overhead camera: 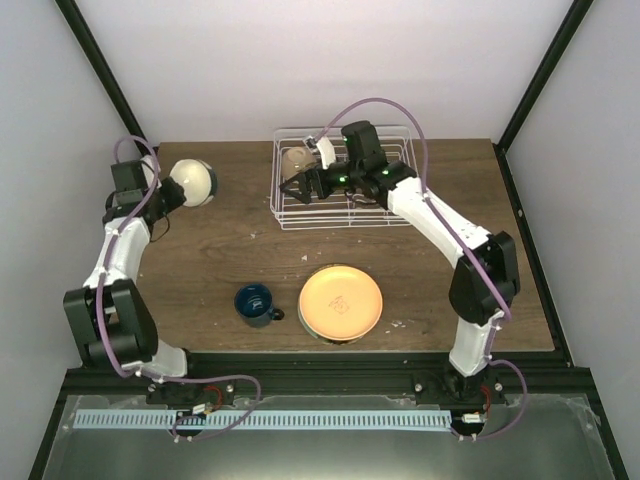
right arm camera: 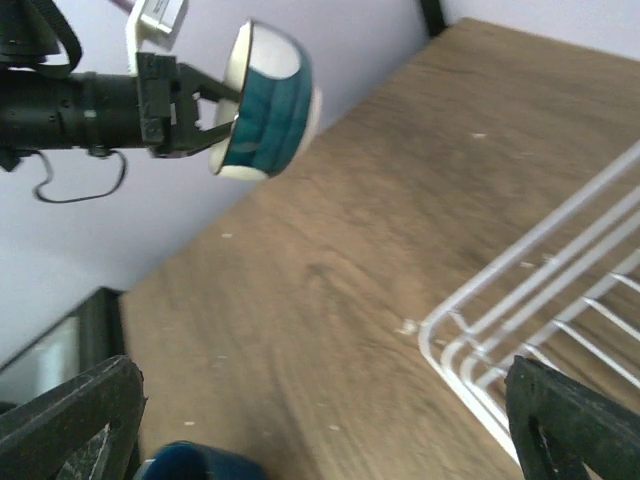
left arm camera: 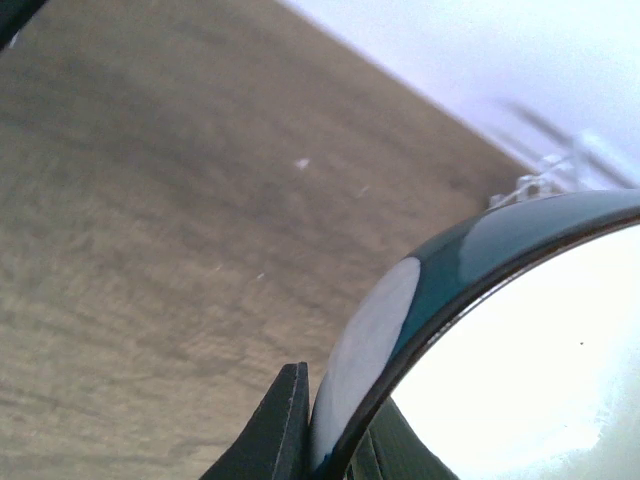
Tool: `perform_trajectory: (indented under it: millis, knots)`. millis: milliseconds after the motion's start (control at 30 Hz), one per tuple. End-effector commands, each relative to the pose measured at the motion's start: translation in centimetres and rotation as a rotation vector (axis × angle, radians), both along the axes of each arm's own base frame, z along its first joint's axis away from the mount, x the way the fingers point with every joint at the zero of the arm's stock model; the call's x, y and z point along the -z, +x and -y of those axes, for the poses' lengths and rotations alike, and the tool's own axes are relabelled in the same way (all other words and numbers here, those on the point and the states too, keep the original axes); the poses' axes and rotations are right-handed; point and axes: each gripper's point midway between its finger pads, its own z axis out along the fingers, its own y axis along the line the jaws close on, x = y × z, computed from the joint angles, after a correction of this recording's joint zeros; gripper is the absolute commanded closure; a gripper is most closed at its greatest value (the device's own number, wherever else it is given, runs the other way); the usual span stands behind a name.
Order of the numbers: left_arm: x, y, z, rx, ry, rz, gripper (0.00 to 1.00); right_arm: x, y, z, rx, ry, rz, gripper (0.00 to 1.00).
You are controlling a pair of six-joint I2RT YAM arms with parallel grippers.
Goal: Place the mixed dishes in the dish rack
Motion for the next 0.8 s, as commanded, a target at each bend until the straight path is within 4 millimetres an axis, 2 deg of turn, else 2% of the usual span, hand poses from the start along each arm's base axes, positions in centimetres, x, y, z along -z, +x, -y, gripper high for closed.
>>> perform_trajectory:
  millis: [0,200,333,633,767]
  knots:
    - [-5.8,0.0,2.9,0.126,0.005,0.193,1.0,-2.4,-2.9,-2.6,-0.225,0.172,-0.154,0.0]
    - [-7.1,-1.3,7.1,0.229,-0.004,0.233,1.0,-1.1,-3.8,-3.6,-0.315,0.218,-0.284,0.0]
    - [-7.2,-1.7,9.2,0.278,-0.062,0.236,1.0,0.5,-3.4,-4.0,-0.316,0.22,-0.327,0.0]
    - [-7.8,-2.4,10.9,0.335,-0.092,0.245,1.0,2.7,-2.9,-5.6,-0.345,0.271,-0.375,0.0]
    - [-7.2,-2.6,11.7,0.355,-0.103,0.226,1.0,2.7,-2.7,-6.4,-0.351,0.285,-0.35,0.0]
